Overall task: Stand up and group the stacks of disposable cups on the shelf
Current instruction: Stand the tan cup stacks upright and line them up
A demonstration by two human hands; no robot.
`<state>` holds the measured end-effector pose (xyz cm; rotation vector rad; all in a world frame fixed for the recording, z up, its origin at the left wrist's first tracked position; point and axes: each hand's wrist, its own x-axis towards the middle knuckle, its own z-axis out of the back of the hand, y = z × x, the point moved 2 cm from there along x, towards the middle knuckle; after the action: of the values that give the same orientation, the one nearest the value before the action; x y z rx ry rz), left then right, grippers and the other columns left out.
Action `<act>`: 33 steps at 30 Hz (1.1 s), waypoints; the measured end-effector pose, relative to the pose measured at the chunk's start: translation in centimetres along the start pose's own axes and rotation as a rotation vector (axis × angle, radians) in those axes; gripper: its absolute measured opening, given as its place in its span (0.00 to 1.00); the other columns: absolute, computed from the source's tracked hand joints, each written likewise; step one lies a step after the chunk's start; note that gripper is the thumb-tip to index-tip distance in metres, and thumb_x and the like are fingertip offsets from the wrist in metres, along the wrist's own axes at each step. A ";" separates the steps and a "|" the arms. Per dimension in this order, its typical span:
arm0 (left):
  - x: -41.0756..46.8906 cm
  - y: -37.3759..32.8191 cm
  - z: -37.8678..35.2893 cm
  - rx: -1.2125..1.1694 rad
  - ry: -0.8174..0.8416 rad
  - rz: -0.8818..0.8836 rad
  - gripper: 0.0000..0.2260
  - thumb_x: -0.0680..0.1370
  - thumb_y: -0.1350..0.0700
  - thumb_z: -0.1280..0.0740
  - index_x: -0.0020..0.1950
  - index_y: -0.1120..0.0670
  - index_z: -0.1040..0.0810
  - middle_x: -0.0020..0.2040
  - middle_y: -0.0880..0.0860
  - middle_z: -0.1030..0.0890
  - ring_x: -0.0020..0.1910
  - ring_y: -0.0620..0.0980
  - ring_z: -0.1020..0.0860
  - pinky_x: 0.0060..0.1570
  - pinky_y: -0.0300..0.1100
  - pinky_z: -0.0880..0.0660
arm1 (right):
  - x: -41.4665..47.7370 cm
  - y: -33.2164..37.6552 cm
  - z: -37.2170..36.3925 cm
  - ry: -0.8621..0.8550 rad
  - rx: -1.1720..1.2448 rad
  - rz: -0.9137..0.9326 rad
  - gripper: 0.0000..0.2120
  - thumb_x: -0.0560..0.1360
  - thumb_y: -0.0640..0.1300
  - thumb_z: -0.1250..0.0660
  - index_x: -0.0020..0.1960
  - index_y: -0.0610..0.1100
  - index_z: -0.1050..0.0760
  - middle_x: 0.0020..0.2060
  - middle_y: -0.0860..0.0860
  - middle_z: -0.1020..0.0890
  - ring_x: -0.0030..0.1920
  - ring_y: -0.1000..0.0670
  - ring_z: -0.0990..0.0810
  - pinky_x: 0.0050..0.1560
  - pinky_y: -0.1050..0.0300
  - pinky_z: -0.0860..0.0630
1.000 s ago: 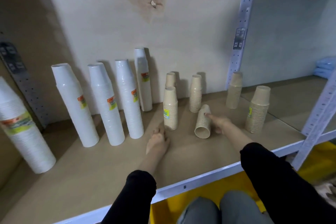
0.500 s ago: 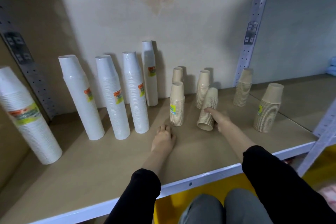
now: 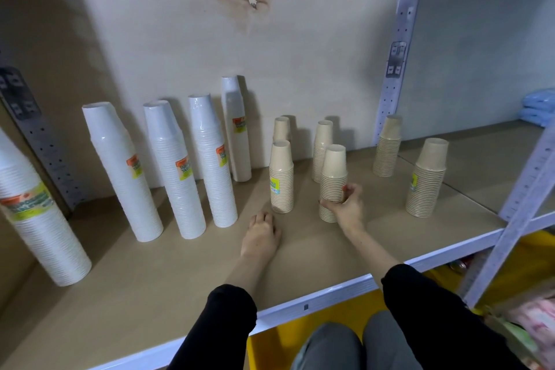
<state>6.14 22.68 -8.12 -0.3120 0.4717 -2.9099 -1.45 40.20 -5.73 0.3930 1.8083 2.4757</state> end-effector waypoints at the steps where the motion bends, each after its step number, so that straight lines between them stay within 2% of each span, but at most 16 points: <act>1: 0.0 0.0 0.0 0.007 0.004 -0.004 0.18 0.80 0.56 0.46 0.68 0.61 0.33 0.67 0.58 0.31 0.67 0.54 0.34 0.67 0.42 0.38 | 0.0 0.0 0.1 0.006 -0.005 0.004 0.32 0.62 0.37 0.22 0.60 0.34 0.34 0.56 0.38 0.23 0.55 0.41 0.23 0.52 0.54 0.29; 4: 0.1 -0.2 0.2 0.018 0.025 -0.008 0.18 0.80 0.56 0.46 0.68 0.62 0.33 0.67 0.58 0.32 0.67 0.55 0.34 0.66 0.44 0.36 | 0.1 0.0 0.3 0.038 -0.011 0.010 0.32 0.62 0.38 0.22 0.61 0.35 0.33 0.58 0.39 0.24 0.57 0.41 0.23 0.53 0.55 0.30; 8: 0.5 -0.2 1.4 0.015 0.056 -0.002 0.17 0.80 0.56 0.44 0.66 0.62 0.32 0.65 0.59 0.31 0.66 0.56 0.31 0.63 0.47 0.32 | 0.3 0.0 1.0 0.108 -0.015 -0.008 0.34 0.62 0.37 0.22 0.64 0.34 0.32 0.61 0.40 0.23 0.61 0.42 0.24 0.62 0.51 0.30; 12: 1.7 -0.6 4.1 -0.057 -0.047 -0.024 0.16 0.79 0.57 0.42 0.65 0.61 0.30 0.63 0.60 0.28 0.62 0.57 0.28 0.57 0.47 0.30 | 1.1 1.2 2.9 0.174 -0.048 0.018 0.33 0.64 0.37 0.23 0.66 0.34 0.30 0.61 0.39 0.22 0.62 0.43 0.24 0.62 0.55 0.30; 16: 2.9 -1.5 7.7 -0.127 -0.247 -0.149 0.14 0.78 0.58 0.39 0.62 0.62 0.28 0.60 0.60 0.26 0.60 0.58 0.26 0.52 0.45 0.32 | 2.5 3.8 5.5 0.145 -0.158 0.148 0.20 0.69 0.36 0.27 0.60 0.34 0.24 0.56 0.38 0.19 0.57 0.42 0.21 0.58 0.58 0.29; 19: 4.0 -2.7 10.5 -0.168 -0.364 -0.198 0.13 0.78 0.59 0.38 0.60 0.62 0.26 0.59 0.59 0.25 0.58 0.58 0.25 0.51 0.46 0.30 | 3.5 6.2 6.8 0.120 -0.224 0.283 0.12 0.72 0.34 0.32 0.54 0.33 0.20 0.52 0.38 0.17 0.54 0.41 0.19 0.51 0.64 0.27; 21: 4.8 -3.6 12.0 -0.173 -0.399 -0.221 0.13 0.78 0.58 0.38 0.61 0.62 0.26 0.60 0.59 0.25 0.58 0.58 0.25 0.52 0.46 0.30 | 4.0 8.0 7.2 0.112 -0.228 0.345 0.10 0.72 0.34 0.33 0.53 0.34 0.20 0.52 0.39 0.17 0.54 0.41 0.19 0.54 0.60 0.27; 24: 6.2 -4.4 13.9 -0.130 -0.369 -0.249 0.15 0.78 0.57 0.36 0.63 0.61 0.27 0.63 0.58 0.26 0.61 0.57 0.26 0.56 0.46 0.31 | 4.5 10.9 7.5 0.122 -0.236 0.425 0.11 0.72 0.32 0.34 0.54 0.33 0.20 0.53 0.38 0.17 0.54 0.41 0.19 0.55 0.59 0.28; 26: 7.0 -4.4 14.9 -0.086 -0.283 -0.257 0.17 0.77 0.57 0.35 0.65 0.60 0.27 0.65 0.57 0.26 0.64 0.57 0.27 0.61 0.48 0.31 | 4.6 12.7 7.5 0.216 -0.284 0.479 0.13 0.71 0.31 0.34 0.54 0.33 0.20 0.54 0.37 0.18 0.55 0.41 0.20 0.54 0.60 0.28; 28: 7.8 -4.4 15.3 -0.012 -0.176 -0.272 0.18 0.77 0.56 0.35 0.66 0.60 0.27 0.67 0.57 0.27 0.65 0.57 0.28 0.63 0.49 0.31 | 4.4 14.1 7.3 0.349 -0.449 0.549 0.14 0.71 0.34 0.32 0.55 0.35 0.20 0.54 0.38 0.19 0.57 0.41 0.21 0.56 0.60 0.29; 31: 8.3 -4.6 15.5 0.081 -0.084 -0.293 0.17 0.76 0.57 0.34 0.65 0.59 0.26 0.66 0.56 0.26 0.65 0.56 0.28 0.62 0.46 0.32 | 3.7 15.4 6.4 0.502 -0.710 0.611 0.15 0.72 0.40 0.31 0.57 0.37 0.21 0.59 0.41 0.21 0.64 0.44 0.26 0.57 0.65 0.37; 33: 8.5 -4.8 15.3 0.126 -0.039 -0.304 0.16 0.76 0.58 0.34 0.64 0.58 0.25 0.66 0.56 0.25 0.65 0.55 0.28 0.62 0.44 0.33 | 3.5 15.6 5.7 0.554 -0.814 0.582 0.15 0.73 0.41 0.32 0.59 0.38 0.22 0.64 0.43 0.23 0.67 0.45 0.30 0.62 0.59 0.36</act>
<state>0.88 20.91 9.19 -0.4577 0.2514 -3.2016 -1.84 41.29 11.22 0.1911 0.6115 3.7034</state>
